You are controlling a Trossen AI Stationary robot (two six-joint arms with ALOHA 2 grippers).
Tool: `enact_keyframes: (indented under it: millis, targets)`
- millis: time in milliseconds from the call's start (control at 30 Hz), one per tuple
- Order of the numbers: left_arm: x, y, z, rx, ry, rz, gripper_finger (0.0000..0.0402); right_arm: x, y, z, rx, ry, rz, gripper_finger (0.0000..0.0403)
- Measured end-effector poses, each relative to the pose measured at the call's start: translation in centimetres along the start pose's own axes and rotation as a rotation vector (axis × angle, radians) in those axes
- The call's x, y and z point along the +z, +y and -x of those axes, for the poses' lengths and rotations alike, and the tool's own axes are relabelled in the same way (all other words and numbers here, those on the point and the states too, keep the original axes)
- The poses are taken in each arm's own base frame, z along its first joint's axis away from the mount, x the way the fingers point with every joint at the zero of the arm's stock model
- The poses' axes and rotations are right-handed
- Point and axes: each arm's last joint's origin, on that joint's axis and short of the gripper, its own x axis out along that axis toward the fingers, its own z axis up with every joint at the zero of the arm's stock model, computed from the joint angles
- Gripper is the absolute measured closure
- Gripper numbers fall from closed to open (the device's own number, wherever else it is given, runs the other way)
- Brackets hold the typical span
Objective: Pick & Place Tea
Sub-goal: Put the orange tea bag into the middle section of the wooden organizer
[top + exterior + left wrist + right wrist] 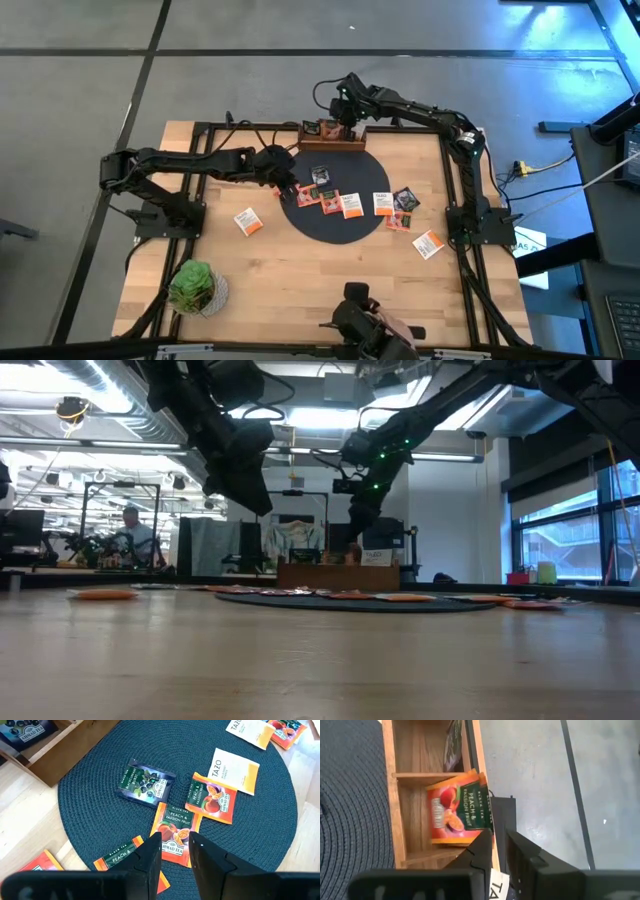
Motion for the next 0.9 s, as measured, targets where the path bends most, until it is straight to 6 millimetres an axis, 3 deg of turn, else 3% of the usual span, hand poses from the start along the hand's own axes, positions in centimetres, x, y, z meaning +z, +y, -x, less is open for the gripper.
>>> enact_keyframes:
  millis: [200, 400, 600, 767, 900]
  targets:
    - [0.0, 0.0, 0.0, 0.0, 0.0, -0.002, 0.0306, 0.3, -0.1, 0.0, -0.017, -0.023, -0.006, 0.0323]
    - [0.0, 0.0, 0.0, 0.0, -0.001, -0.002, 0.0306, 0.3, 0.6, 0.4, 0.024, 0.01, -0.213, 0.0319]
    - [0.4, -0.6, 0.1, -0.029, -0.055, -0.009, 0.0306, 0.0, 4.0, 1.1, 0.351, 0.103, -0.287, 0.0319]
    - [0.8, -2.2, 0.0, -0.091, -0.132, -0.032, 0.0306, 0.8, 6.4, 1.9, 0.709, 0.034, -0.348, 0.0319]
    - [0.7, -3.7, -0.7, -0.134, -0.161, -0.042, 0.0306, 1.5, 7.7, 2.1, 0.745, 0.041, -0.331, 0.0319]
